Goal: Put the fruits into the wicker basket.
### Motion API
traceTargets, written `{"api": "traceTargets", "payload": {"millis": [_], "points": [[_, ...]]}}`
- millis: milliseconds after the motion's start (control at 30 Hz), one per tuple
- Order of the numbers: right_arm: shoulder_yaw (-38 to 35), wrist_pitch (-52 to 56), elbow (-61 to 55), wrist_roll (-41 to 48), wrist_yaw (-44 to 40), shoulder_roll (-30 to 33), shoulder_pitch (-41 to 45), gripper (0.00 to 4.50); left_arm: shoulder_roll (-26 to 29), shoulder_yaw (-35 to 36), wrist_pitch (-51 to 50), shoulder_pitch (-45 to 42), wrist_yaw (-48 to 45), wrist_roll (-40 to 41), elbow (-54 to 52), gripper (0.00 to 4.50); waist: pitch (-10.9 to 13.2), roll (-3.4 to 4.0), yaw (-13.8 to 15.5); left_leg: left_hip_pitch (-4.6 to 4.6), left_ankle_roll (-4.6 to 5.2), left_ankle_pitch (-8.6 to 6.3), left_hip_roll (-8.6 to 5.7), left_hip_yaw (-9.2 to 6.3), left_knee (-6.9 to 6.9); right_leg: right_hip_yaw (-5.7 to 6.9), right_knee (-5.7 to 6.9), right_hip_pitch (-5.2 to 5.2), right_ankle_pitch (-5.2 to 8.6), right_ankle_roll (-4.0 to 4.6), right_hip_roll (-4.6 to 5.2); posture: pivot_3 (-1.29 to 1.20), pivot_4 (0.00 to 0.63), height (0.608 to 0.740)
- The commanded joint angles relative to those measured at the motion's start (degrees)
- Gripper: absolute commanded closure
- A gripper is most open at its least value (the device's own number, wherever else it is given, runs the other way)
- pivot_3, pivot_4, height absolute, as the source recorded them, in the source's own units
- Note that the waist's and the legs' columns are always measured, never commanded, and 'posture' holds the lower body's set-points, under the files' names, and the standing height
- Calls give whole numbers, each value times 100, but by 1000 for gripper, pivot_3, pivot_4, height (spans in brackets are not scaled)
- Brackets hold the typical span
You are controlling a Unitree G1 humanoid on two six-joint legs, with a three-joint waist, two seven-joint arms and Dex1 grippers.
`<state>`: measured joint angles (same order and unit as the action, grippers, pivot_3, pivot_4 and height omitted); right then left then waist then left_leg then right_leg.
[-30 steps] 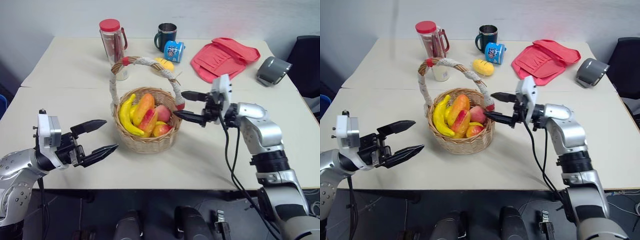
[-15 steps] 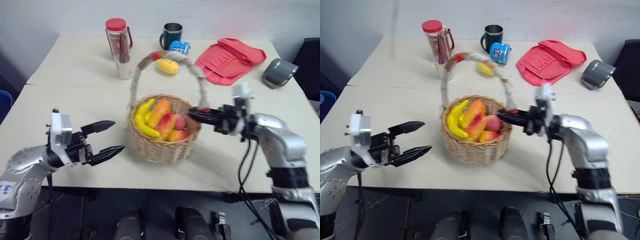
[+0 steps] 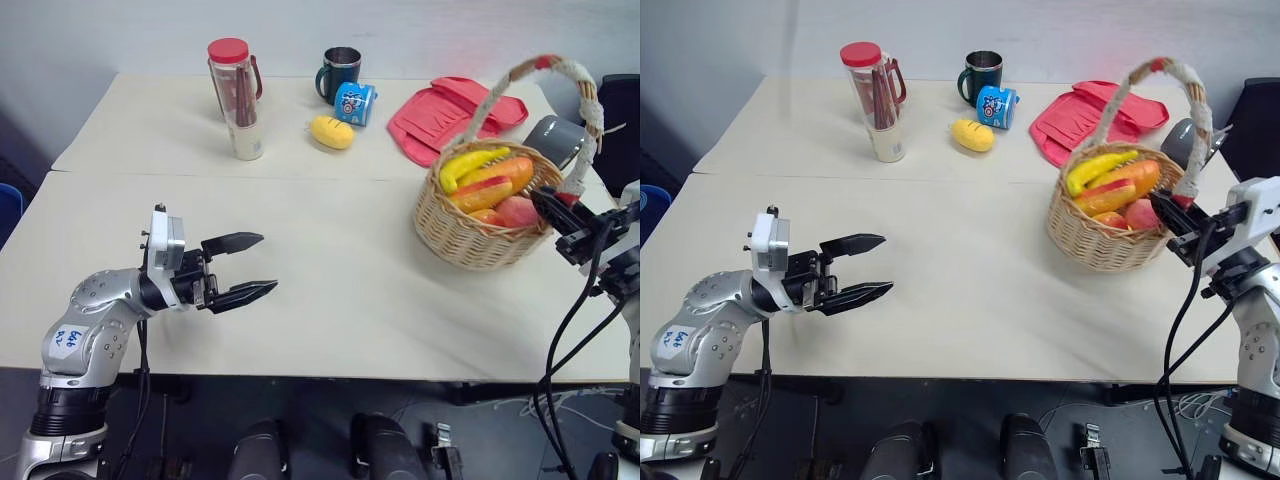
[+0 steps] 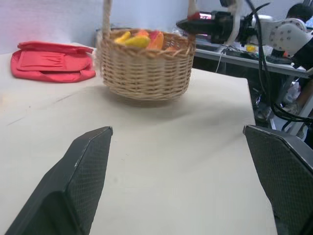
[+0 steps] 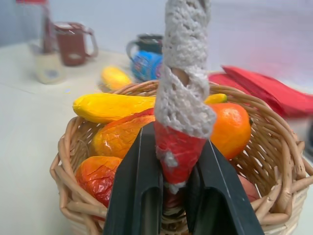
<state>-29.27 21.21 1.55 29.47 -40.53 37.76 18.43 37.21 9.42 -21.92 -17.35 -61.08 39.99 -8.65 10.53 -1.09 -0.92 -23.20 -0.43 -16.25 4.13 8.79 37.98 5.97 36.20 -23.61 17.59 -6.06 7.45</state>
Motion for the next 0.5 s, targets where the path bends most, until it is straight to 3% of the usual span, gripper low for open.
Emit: {"api": "traceTargets", "payload": {"millis": [33,200,400,433,500], "points": [[131,-600,680,-212,-64,21,404,3969,10,-11,120,-159,-100,-80,19,0,1,2,-48,-1,1,1,0,0,0,0,0,0,0,0,1,0,150,740],[333,-470,957,-259,-535,457,422,2196,151,148,26,-105,-224,-30,67,0,4,7,-66,0,-2,3,1,-3,-2,-1,1,0,1,0,0,0,150,740],[-291,-416,174,104,-1651,1406,-646,269,545,484,124,529,-391,-260,201,0,6,11,-36,-2,1,1,0,-3,-3,-1,-13,4,1,0,1,0,150,740],[-410,-488,105,211,-1865,1455,-803,31,591,507,234,625,-409,-371,283,0,6,11,-38,-2,3,0,-1,-4,-2,0,-15,6,0,-2,2,0,150,740],[-584,-674,-61,294,-2484,1596,-1341,31,650,639,625,1026,-446,-632,399,0,6,11,-42,4,5,-1,0,-6,-2,2,-18,14,-1,-3,1,0,150,740]]}}
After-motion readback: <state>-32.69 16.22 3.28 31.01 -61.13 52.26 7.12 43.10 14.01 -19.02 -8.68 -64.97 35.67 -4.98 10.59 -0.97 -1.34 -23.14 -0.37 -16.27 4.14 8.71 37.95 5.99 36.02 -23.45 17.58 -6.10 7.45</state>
